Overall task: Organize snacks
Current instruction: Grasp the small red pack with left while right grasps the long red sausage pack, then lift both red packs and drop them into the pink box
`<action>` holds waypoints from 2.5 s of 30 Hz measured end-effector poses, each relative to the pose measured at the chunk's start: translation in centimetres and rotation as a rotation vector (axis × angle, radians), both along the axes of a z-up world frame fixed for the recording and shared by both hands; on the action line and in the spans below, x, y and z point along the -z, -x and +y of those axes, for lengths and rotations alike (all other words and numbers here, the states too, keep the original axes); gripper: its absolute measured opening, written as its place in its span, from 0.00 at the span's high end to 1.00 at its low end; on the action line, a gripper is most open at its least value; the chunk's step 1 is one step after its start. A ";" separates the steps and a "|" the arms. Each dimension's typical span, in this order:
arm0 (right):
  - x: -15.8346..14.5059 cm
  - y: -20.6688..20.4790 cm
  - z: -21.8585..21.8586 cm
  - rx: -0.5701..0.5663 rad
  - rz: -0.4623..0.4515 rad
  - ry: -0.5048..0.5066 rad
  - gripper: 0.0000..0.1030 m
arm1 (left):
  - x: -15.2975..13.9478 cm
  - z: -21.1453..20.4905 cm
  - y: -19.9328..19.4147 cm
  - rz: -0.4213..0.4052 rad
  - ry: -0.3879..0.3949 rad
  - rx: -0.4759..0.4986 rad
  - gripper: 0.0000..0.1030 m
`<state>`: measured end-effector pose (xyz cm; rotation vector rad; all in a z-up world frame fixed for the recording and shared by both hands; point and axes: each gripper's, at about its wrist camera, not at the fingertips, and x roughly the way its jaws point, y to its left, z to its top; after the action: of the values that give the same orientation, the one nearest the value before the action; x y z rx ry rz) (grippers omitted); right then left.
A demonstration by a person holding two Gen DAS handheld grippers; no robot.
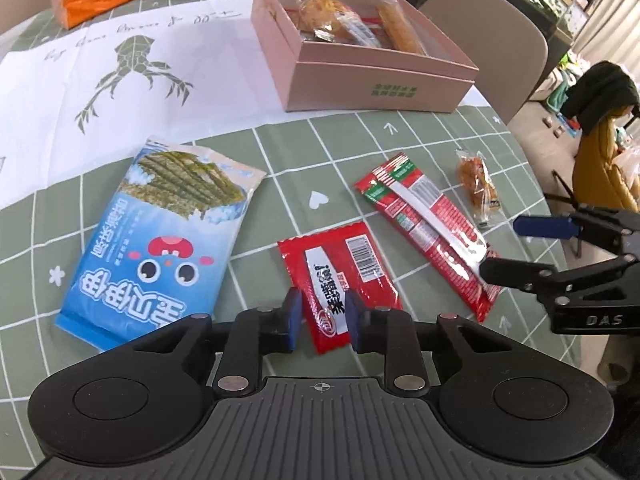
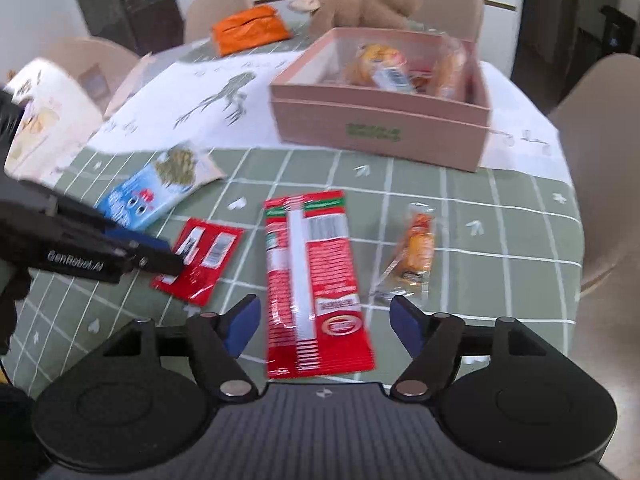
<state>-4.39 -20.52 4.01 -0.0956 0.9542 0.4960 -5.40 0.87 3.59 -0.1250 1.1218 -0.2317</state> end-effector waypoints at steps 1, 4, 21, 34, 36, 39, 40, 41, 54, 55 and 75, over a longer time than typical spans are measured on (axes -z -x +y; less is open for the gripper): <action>0.1 -0.2 -0.2 0.013 0.013 0.003 0.30 | -0.2 -0.3 0.0 -0.006 -0.008 -0.008 0.73; 0.8 -0.3 -0.2 0.016 0.041 0.011 0.30 | -1.1 -1.7 0.0 -0.042 -0.039 0.002 0.73; 2.5 0.7 0.4 -0.005 -0.005 0.117 0.12 | 0.1 -4.3 0.0 -0.082 -0.275 0.110 0.52; 2.8 0.8 0.7 -0.013 -0.011 0.123 0.04 | 0.2 -2.7 -0.1 -0.056 -0.154 0.052 0.34; 2.9 0.8 0.8 -0.018 -0.011 0.125 0.01 | 0.4 -2.5 -0.1 -0.058 -0.163 0.055 0.33; 3.0 0.8 1.0 -0.023 -0.019 0.128 0.00 | 0.5 -3.4 -0.5 -0.070 -0.199 0.080 0.31; 3.0 0.8 1.0 -0.024 -0.020 0.128 0.00 | 0.6 -3.9 -0.7 -0.082 -0.214 0.091 0.30; 3.0 0.7 1.0 -0.025 -0.020 0.128 0.00 | 0.8 -4.2 -0.9 -0.096 -0.220 0.097 0.27; -0.7 -1.5 -1.0 0.049 -0.087 -0.017 0.16 | 0.4 -1.5 2.7 -0.119 -0.106 0.067 0.45; -0.7 -1.6 -0.5 0.028 -0.086 -0.011 0.18 | 0.4 -1.3 3.0 -0.116 -0.095 0.060 0.45; -6.1 -1.7 -0.4 -0.107 -0.197 0.014 0.56 | -5.7 0.9 1.9 -0.274 0.097 0.003 0.44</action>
<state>-2.72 -20.92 10.13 -0.2060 0.7619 0.5679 -7.28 1.76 9.31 -0.1722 0.8381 -0.2972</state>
